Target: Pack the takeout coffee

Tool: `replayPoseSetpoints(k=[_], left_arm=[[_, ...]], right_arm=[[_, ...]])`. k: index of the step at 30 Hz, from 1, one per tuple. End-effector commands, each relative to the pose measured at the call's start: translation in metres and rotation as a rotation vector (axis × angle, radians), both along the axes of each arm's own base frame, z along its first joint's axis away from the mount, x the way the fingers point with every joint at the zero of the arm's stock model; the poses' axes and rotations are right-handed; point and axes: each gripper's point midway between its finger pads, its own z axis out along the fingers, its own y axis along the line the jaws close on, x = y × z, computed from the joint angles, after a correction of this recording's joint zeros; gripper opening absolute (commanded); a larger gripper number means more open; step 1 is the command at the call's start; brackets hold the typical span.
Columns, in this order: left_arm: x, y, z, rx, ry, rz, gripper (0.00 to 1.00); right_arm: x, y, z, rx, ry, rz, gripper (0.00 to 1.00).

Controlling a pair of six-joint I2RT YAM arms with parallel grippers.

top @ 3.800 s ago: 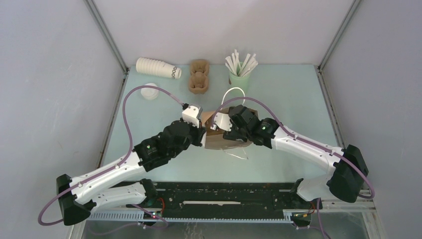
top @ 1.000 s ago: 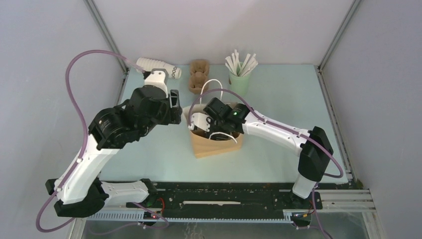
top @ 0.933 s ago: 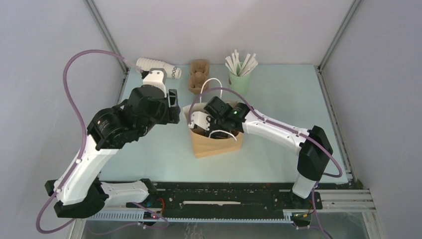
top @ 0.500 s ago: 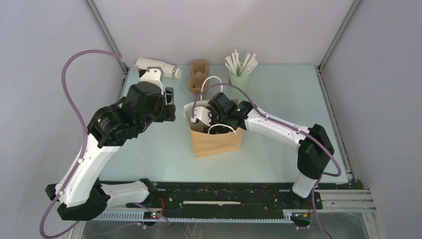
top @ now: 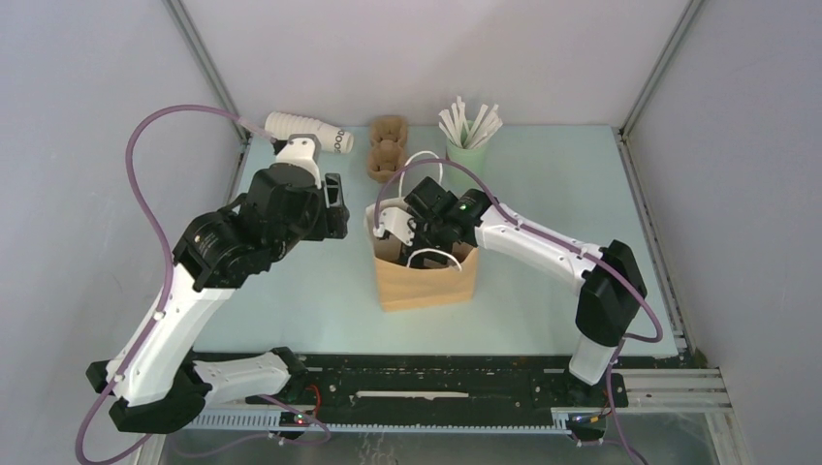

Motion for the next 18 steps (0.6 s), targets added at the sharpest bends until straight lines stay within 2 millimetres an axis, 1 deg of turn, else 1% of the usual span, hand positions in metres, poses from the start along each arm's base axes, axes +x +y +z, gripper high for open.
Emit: replayPoseSetpoints(k=[1, 5, 11, 18], left_arm=[[0.003, -0.005, 0.009, -0.062, -0.028, 0.005, 0.69], [0.002, -0.007, 0.006, -0.066, -0.019, 0.003, 0.69], [0.001, -0.011, -0.004, -0.072, 0.002, -0.010, 0.69], [0.001, -0.015, -0.010, -0.084, 0.013, -0.020, 0.69]], right_arm=[[-0.026, -0.021, 0.006, -0.068, 0.107, -0.052, 1.00], [-0.027, -0.020, 0.024, -0.045, 0.093, -0.071, 1.00], [-0.033, -0.021, 0.043, -0.030, 0.080, -0.082, 1.00], [-0.028, -0.021, 0.064, 0.001, 0.048, -0.123, 1.00]])
